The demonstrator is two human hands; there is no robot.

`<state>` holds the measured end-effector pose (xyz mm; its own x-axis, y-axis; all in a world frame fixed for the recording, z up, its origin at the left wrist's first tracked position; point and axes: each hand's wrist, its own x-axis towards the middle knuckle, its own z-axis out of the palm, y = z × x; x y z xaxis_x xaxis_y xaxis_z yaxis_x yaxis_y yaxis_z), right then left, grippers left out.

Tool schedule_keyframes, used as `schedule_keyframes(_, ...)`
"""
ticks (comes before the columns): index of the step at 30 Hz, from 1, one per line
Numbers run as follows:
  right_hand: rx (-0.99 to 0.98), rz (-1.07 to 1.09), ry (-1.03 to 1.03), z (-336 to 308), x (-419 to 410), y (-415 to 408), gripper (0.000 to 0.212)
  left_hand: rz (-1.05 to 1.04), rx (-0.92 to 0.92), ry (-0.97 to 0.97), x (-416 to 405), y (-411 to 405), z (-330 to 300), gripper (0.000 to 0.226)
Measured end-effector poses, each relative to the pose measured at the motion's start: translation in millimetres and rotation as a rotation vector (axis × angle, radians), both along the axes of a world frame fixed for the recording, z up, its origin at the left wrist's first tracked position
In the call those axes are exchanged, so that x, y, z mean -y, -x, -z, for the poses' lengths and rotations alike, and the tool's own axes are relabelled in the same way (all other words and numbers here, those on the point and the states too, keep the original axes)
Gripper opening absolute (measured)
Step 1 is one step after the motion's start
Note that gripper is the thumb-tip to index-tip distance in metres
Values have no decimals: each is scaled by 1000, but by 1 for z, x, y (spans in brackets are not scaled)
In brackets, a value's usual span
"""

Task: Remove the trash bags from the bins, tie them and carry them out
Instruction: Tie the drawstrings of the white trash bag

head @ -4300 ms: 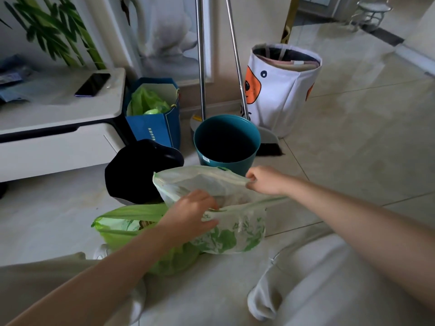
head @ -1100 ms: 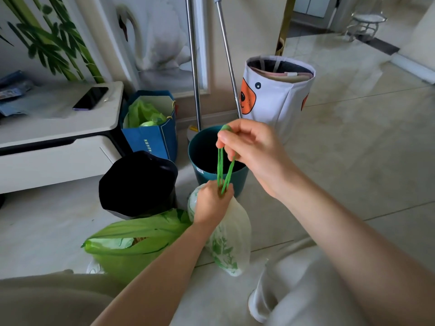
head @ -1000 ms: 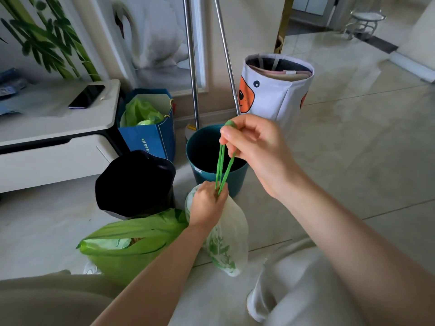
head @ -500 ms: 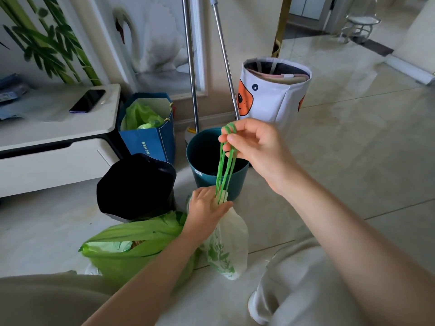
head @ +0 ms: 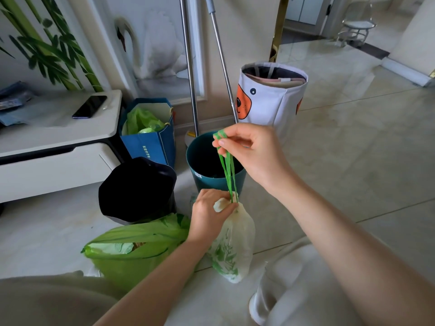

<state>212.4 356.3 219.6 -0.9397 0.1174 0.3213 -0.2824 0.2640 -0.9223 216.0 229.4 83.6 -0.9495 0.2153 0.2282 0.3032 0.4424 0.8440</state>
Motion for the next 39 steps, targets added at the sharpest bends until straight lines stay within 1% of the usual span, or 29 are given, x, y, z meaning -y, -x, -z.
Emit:
schedule_keyframes(2,-8,5,-9,1,0,0,14,-23,22,-16,-3,2,-1,9)
schedule_keyframes(5,-22,58,-29,4,-7,2,13,-48,76,-40,1,6,3,7)
schedule_keyframes(8,-54,223,-169,9,-22,1,11,-76,168,-21,13,11,9,5)
schedule_keyframes(10,-59,281,-253,12,-30,-2,10,-96,228,-29,20,15,12,10)
schedule_keyframes(13,-52,282,-258,14,-39,-7,9,-136,368,-157,25,22,10,4)
schedule_keyframes(14,-60,286,-271,14,-40,-9,9,-142,391,-182,26,24,9,4)
schedule_keyframes(16,-81,290,-293,14,-40,-11,8,-115,406,-204,26,25,5,8)
schedule_keyframes(19,-90,230,-214,12,-35,-14,8,2,408,-212,23,24,-5,17)
schedule_keyframes(21,-126,169,-183,11,-30,-15,8,98,368,-111,21,23,-11,20)
schedule_keyframes(24,-187,108,-202,11,-24,-14,10,311,203,196,19,23,-18,22)
schedule_keyframes(25,-197,99,-215,11,-22,-13,10,378,155,265,18,22,-21,22)
schedule_keyframes(28,-206,55,-233,14,-19,-8,11,476,122,363,11,17,-24,22)
schedule_keyframes(31,-192,23,-234,18,-16,-3,11,443,159,385,5,11,-26,20)
schedule_keyframes(33,-166,16,-226,21,-17,1,11,388,184,342,3,9,-24,23)
schedule_keyframes(35,-76,24,-238,26,-22,9,13,365,262,250,3,8,-25,20)
schedule_keyframes(37,114,42,-346,37,-31,18,24,346,365,172,5,8,-24,17)
schedule_keyframes(39,374,34,-564,49,-40,23,45,321,447,83,9,9,-22,15)
